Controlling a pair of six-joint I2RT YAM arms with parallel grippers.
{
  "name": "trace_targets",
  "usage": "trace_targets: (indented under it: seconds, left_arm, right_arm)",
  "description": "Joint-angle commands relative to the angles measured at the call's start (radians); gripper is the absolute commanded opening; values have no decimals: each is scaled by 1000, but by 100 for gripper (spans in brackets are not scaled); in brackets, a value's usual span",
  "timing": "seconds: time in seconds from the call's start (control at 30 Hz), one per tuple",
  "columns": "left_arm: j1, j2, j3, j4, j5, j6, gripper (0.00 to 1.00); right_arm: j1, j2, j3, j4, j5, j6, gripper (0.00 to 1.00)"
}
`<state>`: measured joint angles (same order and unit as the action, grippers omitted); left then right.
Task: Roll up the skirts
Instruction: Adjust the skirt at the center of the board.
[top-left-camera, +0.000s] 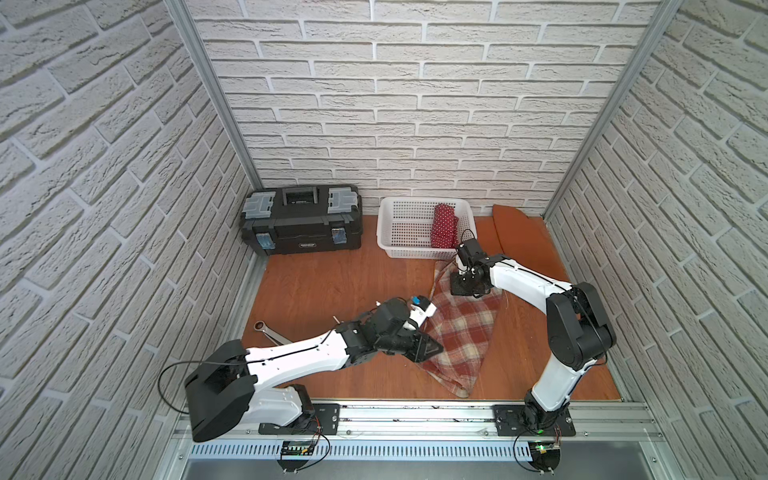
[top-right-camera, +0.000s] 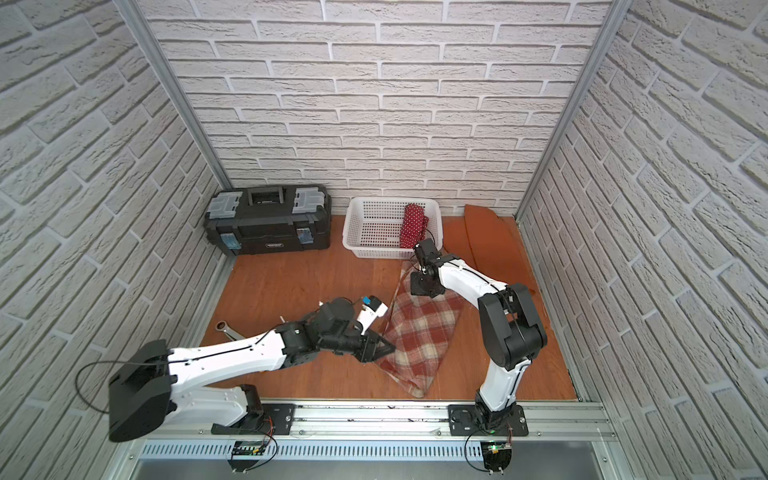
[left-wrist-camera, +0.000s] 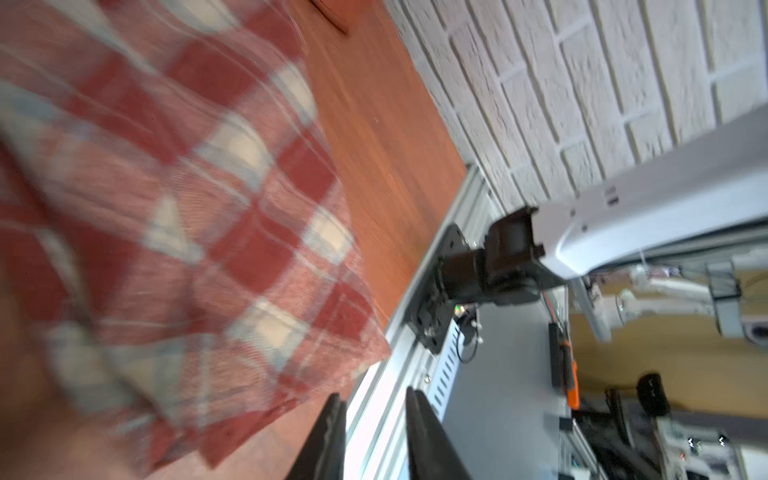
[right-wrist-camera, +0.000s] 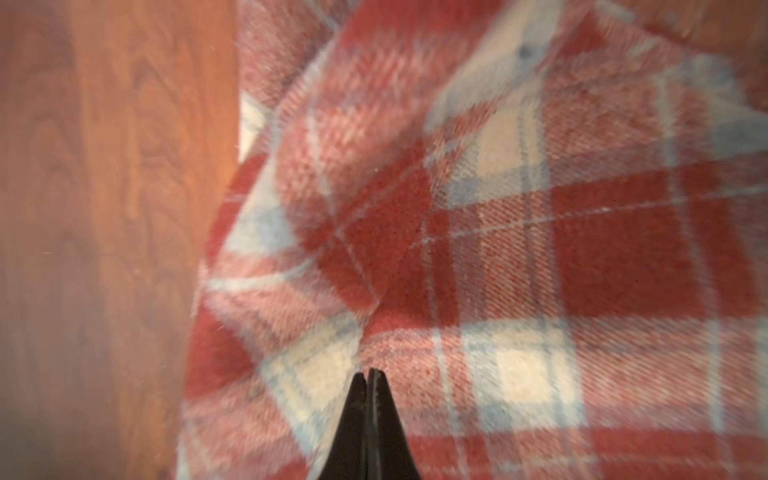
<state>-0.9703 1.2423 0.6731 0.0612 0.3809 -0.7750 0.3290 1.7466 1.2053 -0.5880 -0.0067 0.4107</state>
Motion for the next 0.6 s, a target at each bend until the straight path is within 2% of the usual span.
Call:
trace_targets:
  seconds: [0.0,0.1,0.17,0.2,0.3,0.33,0.43,0.57]
  left_arm:
    - [51,49,-24,-60,-62,41,40]
    - [43,124,18,-48,-33,33,61]
    - [28,161,26,-22,-19,13,69]
    - [22,175,29,-21,-21,5,77]
    - [-2,193,29,-75,-45,16,88]
    - [-10,194,28,-99,-66,24,98]
    - [-22,212,5,-84,-85,17,98]
    - [-31,330,18,-11,-103,18,98]
  right_arm:
    - [-2,-89,-32,-14,-7,16,4]
    - [-2,-155,-87,-50,33,47,8]
    - [-2,-200,-138,-77,70,65,12]
    - [-2,-228,-170,-87,87,75,16]
    - [-2,-300,-262,-123,119,101,29]
    - [-2,-325,-290,-125,120,108,32]
    - [-2,-393,-364,-138,131,119,38]
    - [-2,-423,-415,-145,122,127,39]
